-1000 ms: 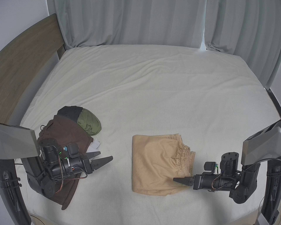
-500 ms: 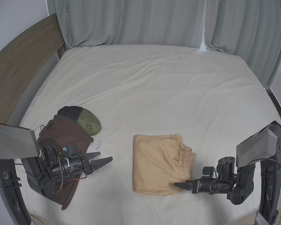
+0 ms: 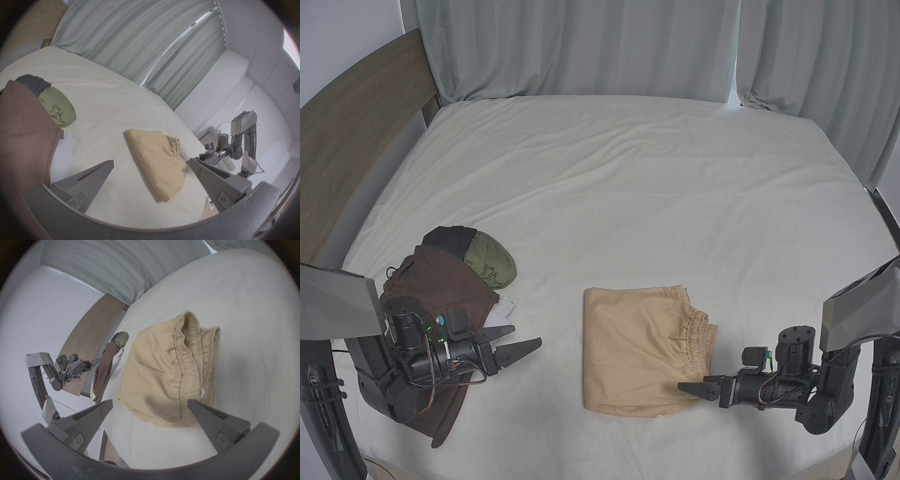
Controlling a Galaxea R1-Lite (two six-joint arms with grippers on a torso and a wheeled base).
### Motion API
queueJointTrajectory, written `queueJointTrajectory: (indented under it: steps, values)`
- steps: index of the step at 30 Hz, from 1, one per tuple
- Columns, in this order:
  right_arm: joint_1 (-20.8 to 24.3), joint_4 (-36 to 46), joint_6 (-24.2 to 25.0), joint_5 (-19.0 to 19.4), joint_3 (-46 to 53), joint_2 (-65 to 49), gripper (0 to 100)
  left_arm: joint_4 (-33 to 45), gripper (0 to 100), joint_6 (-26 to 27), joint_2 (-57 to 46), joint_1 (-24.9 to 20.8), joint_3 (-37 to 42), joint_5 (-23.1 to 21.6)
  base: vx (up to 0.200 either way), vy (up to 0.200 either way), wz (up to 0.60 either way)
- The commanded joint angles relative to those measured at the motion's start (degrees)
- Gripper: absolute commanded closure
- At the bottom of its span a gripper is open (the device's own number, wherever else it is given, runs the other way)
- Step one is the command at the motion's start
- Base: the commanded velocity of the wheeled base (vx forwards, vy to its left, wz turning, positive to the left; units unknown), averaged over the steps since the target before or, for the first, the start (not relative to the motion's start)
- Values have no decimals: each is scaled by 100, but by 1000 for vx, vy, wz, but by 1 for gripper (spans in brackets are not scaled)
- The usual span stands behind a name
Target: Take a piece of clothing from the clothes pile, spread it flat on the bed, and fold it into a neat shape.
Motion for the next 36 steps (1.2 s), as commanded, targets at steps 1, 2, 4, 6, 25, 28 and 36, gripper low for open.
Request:
queueJointTrajectory:
  steps: [1,2,4,6,25,28,36]
  values:
    - [-154,-13,-138,14,115,-359,0,5,0,170,41,-7,61,6,0,0,0]
    - [-242,-13,-226,5,98,-333,0,-4,0,390,103,-7,105,-3,0,0,0]
    - [-356,-13,-313,-4,89,-298,0,-4,0,689,173,-7,131,-3,0,0,0]
    - [-409,-13,-393,-4,98,-271,0,-4,0,865,235,2,122,-12,0,0,0]
    - [-620,-13,-498,-48,-210,862,0,-4,0,1040,340,28,131,-21,0,0,0]
    - [-611,-13,-498,-39,-315,1056,0,-4,0,1040,358,28,131,-21,0,0,0]
    - [-453,-13,214,-48,-720,1152,0,-4,0,1049,358,11,131,-21,0,0,0]
